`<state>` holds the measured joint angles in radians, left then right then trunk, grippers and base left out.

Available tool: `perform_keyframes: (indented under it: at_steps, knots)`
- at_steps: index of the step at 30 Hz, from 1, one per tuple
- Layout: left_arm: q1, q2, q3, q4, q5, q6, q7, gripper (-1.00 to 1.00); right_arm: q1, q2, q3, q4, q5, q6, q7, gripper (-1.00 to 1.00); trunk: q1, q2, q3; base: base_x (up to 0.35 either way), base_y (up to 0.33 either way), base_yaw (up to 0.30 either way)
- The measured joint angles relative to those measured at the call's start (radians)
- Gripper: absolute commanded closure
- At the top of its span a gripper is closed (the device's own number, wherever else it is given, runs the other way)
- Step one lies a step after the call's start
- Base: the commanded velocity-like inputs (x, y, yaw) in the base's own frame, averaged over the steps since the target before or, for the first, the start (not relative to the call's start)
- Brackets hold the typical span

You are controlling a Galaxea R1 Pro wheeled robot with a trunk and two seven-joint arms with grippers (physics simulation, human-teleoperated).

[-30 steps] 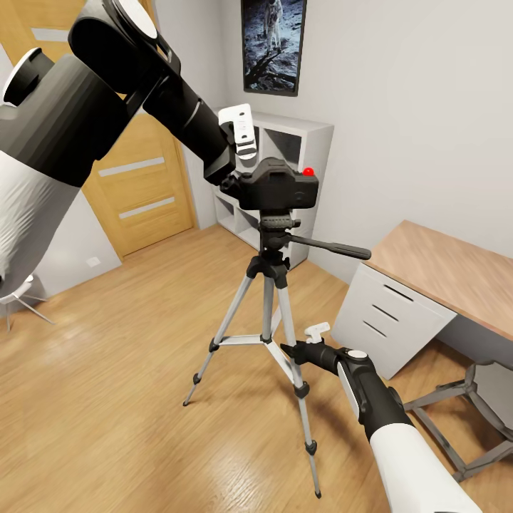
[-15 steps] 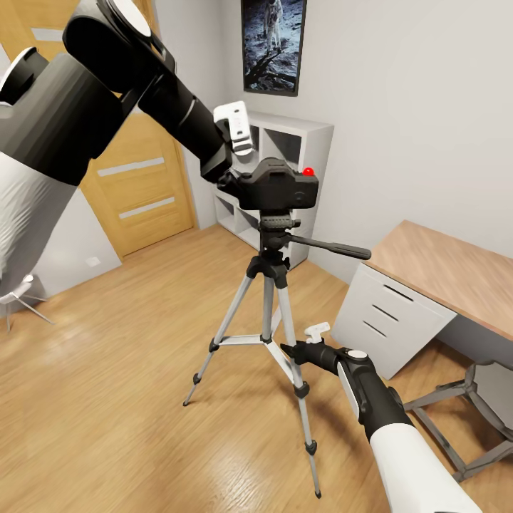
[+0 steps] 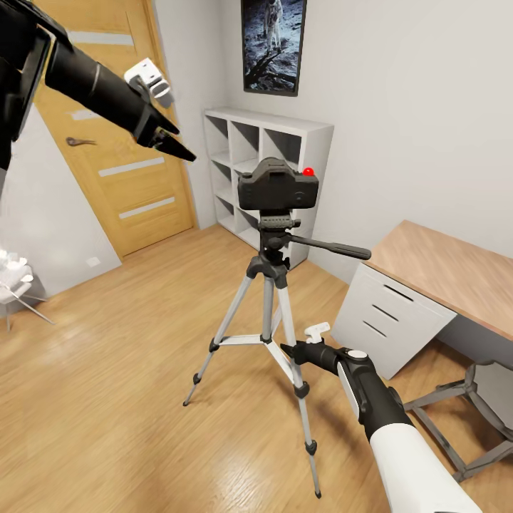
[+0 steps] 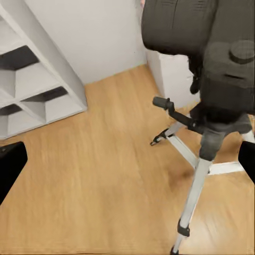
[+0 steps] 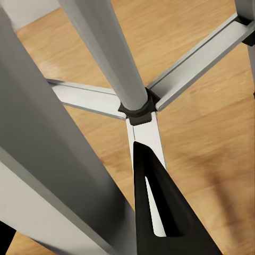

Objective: Attach the digital camera to the camera tripod in the bedroom.

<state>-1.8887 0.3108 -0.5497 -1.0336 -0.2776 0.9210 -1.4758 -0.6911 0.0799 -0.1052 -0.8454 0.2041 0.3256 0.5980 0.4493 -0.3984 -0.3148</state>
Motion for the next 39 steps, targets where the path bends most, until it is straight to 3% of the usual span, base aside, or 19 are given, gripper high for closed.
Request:
perform_keyframes:
  at_steps: [5, 10, 13, 16, 18, 19, 21, 25, 26, 28, 33, 35, 39]
  knots:
    - [0.008, 0.077, 0.037, 0.093, 0.040, 0.019, -0.004, -1.00, 0.000, 0.000, 0.000, 0.000, 0.000, 0.000, 0.000, 1.00, 0.000, 0.000, 0.000, 0.000, 0.000, 0.000]
    - [0.051, 0.110, 0.046, 0.195, 0.065, 0.035, 0.016, -1.00, 0.000, 0.001, 0.000, -0.002, 0.001, 0.001, 0.000, 1.00, 0.000, 0.000, 0.000, 0.000, 0.000, 0.000]
    - [0.109, 0.120, 0.048, 0.304, 0.051, 0.048, 0.098, -1.00, 0.000, 0.001, 0.000, -0.002, 0.002, 0.002, 0.000, 1.00, 0.000, 0.000, 0.000, 0.000, 0.000, 0.000]
    - [0.157, 0.116, 0.048, 0.395, 0.031, 0.054, 0.220, -1.00, 0.000, 0.001, 0.000, -0.003, 0.001, 0.002, 0.000, 1.00, 0.000, 0.000, 0.000, 0.000, 0.000, 0.000]
    - [0.197, 0.106, 0.048, 0.456, 0.023, 0.055, 0.329, -1.00, 0.000, 0.001, 0.000, -0.003, 0.001, 0.003, 0.000, 1.00, 0.000, 0.000, 0.000, 0.000, 0.000, 0.000]
    - [0.237, 0.092, 0.047, 0.511, 0.019, 0.055, 0.449, -1.00, 0.000, 0.000, 0.000, 0.000, 0.000, 0.001, 0.000, 1.00, 0.000, 0.000, 0.000, 0.000, 0.000, 0.000]
    - [0.286, 0.073, 0.048, 0.562, 0.021, 0.056, 0.577, -1.00, 0.000, 0.000, 0.000, -0.002, 0.001, 0.002, 0.000, 1.00, 0.000, 0.000, 0.000, 0.000, 0.000, 0.000]
    - [0.382, 0.025, 0.049, 0.632, 0.025, 0.042, 0.827, -1.00, 0.000, 0.002, 0.000, -0.004, 0.002, 0.004, -0.001, 1.00, 0.000, 0.000, 0.000, 0.000, 0.000, 0.000]
    - [0.429, 0.001, 0.050, 0.655, 0.028, 0.023, 0.942, -1.00, 0.000, 0.002, 0.000, -0.003, 0.002, 0.003, -0.002, 1.00, 0.000, 0.000, 0.000, 0.000, 0.000, 0.000]
    - [0.482, -0.022, 0.050, 0.675, 0.032, -0.003, 1.047, -1.00, 0.000, 0.002, 0.000, -0.004, 0.002, 0.004, -0.003, 1.00, 0.000, 0.000, 0.000, 0.000, 0.000, 0.000]
    - [0.615, -0.077, 0.053, 0.728, 0.066, -0.082, 1.240, -1.00, 0.000, 0.002, 0.000, -0.004, 0.003, 0.004, -0.002, 1.00, 0.000, 0.000, 0.000, 0.000, 0.000, 0.000]
    - [0.697, -0.105, 0.054, 0.768, 0.122, -0.142, 1.310, -1.00, 0.000, 0.002, 0.000, -0.005, 0.002, 0.005, -0.002, 1.00, 0.000, 0.000, 0.000, 0.000, 0.000, 0.000]
    - [0.784, -0.127, 0.056, 0.838, 0.234, -0.238, 1.354, -1.00, 0.000, 0.002, 0.000, -0.003, 0.002, 0.003, -0.002, 1.00, 0.000, 0.000, 0.000, 0.000, 0.000, 0.000]
